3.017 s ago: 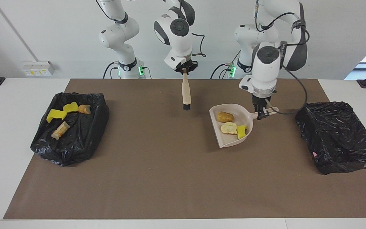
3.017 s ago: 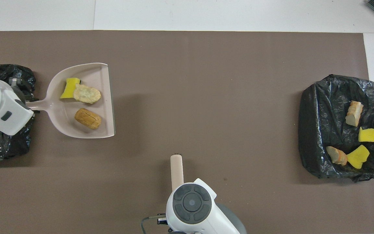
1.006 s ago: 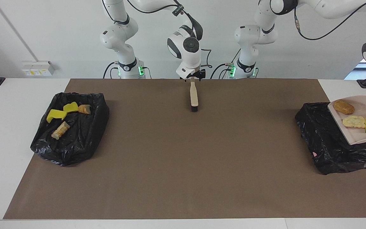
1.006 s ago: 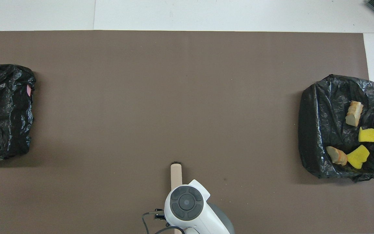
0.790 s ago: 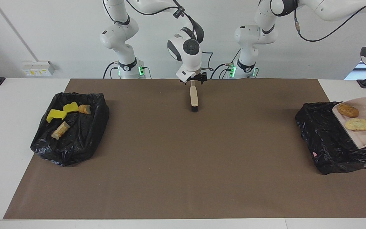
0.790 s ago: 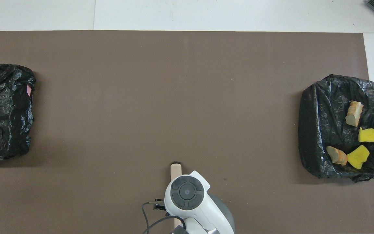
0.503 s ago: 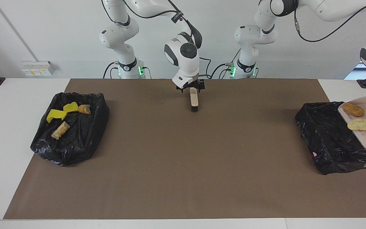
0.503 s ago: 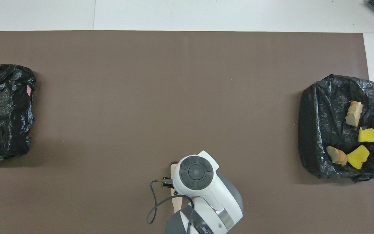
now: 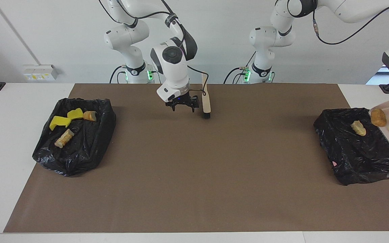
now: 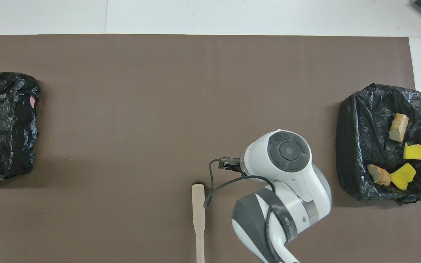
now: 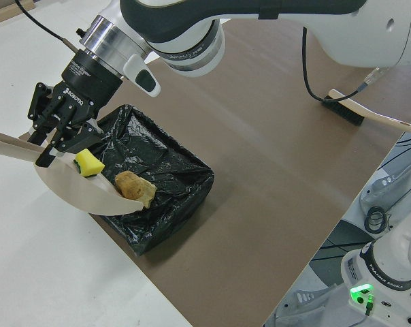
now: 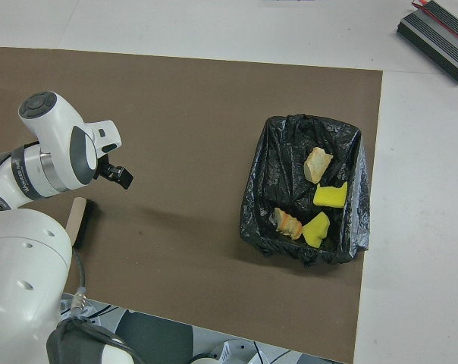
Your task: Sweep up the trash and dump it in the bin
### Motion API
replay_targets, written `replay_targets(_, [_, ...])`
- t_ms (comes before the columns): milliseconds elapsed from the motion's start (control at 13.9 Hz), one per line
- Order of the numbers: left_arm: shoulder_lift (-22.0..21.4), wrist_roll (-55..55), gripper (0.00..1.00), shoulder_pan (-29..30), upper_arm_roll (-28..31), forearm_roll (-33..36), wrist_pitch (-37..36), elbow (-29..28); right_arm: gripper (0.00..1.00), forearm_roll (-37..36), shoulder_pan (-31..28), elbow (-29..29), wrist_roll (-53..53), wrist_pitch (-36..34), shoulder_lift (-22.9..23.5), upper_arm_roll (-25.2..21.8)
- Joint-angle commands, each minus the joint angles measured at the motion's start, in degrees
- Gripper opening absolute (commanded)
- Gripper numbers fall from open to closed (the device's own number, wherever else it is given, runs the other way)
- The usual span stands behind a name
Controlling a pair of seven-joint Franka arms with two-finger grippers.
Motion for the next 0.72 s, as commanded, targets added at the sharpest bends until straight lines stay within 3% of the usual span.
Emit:
replay_targets(0, [-1.5, -5.8, 0.0, -1.0, -0.1, 3.2, -2.9, -1.4, 1.0, -5.5, -3.5, -0.6, -1.1, -1.3, -3.0, 0.6])
replay_targets(287, [-2.6, -9.7, 0.0, -2.8, -2.1, 11.1, -6.8, -2.1, 1.0, -9.2, -10.6, 1.4, -5.9, -3.7, -5.3, 0.5])
replay_targets(646, [-3.6, -11.2, 0.0, -2.8, -9.4, 17.3, -15.9, -2.1, 1.0, -8.3, -18.7, 8.1, -19.0, -18.3, -9.3, 0.4])
